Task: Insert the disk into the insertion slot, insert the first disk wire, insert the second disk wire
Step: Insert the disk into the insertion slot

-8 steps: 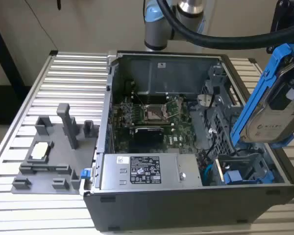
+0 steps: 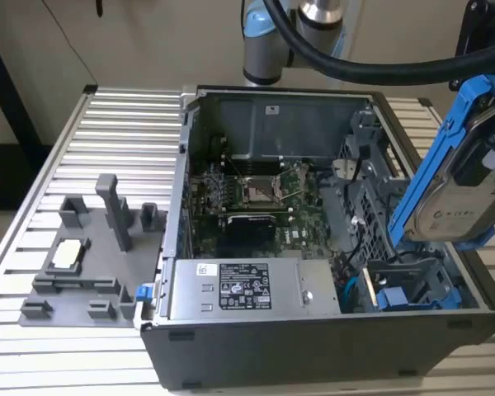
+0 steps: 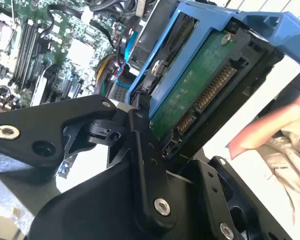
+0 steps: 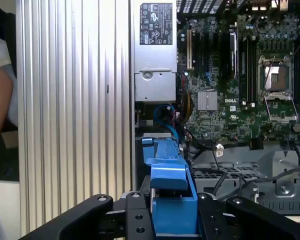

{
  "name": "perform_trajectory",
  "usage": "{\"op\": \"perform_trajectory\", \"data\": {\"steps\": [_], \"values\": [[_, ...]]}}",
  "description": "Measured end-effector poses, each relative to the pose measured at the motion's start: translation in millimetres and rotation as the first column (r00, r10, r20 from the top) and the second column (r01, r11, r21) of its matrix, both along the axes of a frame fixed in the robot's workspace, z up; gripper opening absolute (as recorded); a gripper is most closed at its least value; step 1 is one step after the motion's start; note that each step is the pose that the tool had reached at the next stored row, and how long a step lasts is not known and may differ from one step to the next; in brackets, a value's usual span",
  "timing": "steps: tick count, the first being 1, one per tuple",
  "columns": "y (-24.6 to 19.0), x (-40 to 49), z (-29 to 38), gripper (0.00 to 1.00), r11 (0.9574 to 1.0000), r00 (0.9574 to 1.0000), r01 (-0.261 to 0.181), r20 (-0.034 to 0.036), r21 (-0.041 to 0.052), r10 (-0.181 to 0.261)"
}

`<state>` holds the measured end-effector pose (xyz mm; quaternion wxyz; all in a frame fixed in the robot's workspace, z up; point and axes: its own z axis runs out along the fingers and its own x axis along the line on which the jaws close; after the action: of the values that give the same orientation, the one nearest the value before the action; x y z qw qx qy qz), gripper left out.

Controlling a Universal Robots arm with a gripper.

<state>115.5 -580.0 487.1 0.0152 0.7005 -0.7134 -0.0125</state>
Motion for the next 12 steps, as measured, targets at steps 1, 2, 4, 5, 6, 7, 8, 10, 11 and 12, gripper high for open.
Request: {"op": "perform_trajectory", "data": {"steps": [1,2,4,5,6,7,8,10,11,12], "values": [[0.0,0.0,-0.5,0.33,1.0,1.0,0.0,0.0,0.0,0.0],[-0.1,0.0,-1.0,0.33,1.0,1.0,0.0,0.0,0.0,0.0],[-0.8,0.3,-2.4,0.33,1.0,1.0,0.0,0.0,0.0002,0.0],[-1.1,0.4,-2.9,0.33,1.0,1.0,0.0,0.0,0.0001,0.0],[-1.5,0.5,-3.7,0.33,1.0,1.0,0.0,0.0,0.0,0.0],[-1.8,0.6,-4.6,0.33,1.0,1.0,0.0,0.0,0.0002,0.0],[-2.1,0.6,-5.7,0.33,1.0,1.0,0.0,0.0,0.0,0.0],[-2.5,0.8,-8.6,0.33,1.0,1.0,0.0,0.0,0.0,0.0],[-2.8,0.8,-10.3,0.33,1.0,1.0,0.0,0.0,-0.0001,0.0],[-3.0,1.0,-12.0,0.33,1.0,1.0,0.0,0.0,0.0,0.0]]}}
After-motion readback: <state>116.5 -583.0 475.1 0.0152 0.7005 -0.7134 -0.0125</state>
